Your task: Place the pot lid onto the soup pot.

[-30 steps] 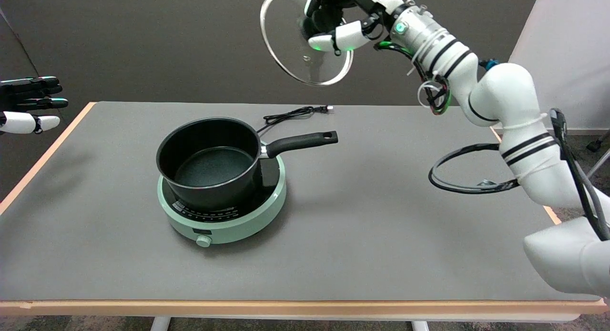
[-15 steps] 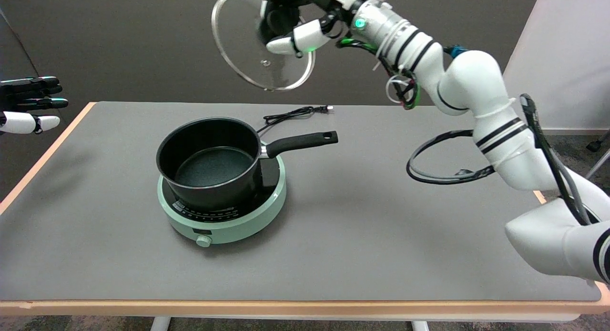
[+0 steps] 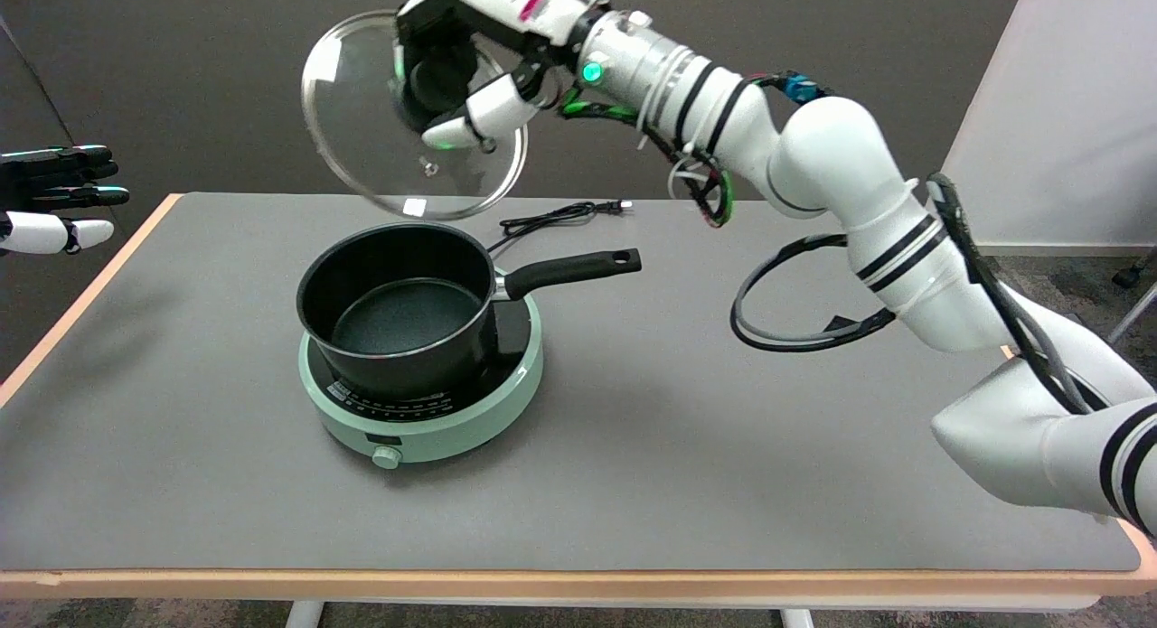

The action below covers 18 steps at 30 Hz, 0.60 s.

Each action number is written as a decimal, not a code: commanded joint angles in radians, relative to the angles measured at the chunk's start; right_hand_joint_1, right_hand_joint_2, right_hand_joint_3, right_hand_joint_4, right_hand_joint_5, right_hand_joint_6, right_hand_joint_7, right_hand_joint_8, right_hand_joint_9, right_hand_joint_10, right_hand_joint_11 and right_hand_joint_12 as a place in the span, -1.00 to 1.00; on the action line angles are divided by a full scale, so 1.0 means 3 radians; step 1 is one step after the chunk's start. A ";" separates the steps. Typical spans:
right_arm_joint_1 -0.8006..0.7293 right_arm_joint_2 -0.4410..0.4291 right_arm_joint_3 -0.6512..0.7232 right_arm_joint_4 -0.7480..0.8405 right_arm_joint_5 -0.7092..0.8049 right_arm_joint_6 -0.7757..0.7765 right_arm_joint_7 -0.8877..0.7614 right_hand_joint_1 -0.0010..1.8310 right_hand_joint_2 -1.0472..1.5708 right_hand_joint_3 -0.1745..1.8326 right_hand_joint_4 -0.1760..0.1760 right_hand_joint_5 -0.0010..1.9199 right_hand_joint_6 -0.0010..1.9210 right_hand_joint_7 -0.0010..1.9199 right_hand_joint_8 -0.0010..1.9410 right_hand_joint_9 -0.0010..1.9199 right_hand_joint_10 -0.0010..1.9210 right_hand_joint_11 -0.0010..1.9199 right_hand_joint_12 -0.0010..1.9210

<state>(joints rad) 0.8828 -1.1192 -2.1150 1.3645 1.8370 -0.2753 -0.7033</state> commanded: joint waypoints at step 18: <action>0.0830 -0.0465 -0.1586 -0.0779 -0.0357 -0.0157 0.0492 0.32 0.55 -0.40 -0.43 -0.15 0.22 -0.04 0.40 -0.10 0.57 -0.26 0.52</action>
<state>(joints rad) 0.9762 -1.1919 -2.3470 1.3130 1.7466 -0.2713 -0.7007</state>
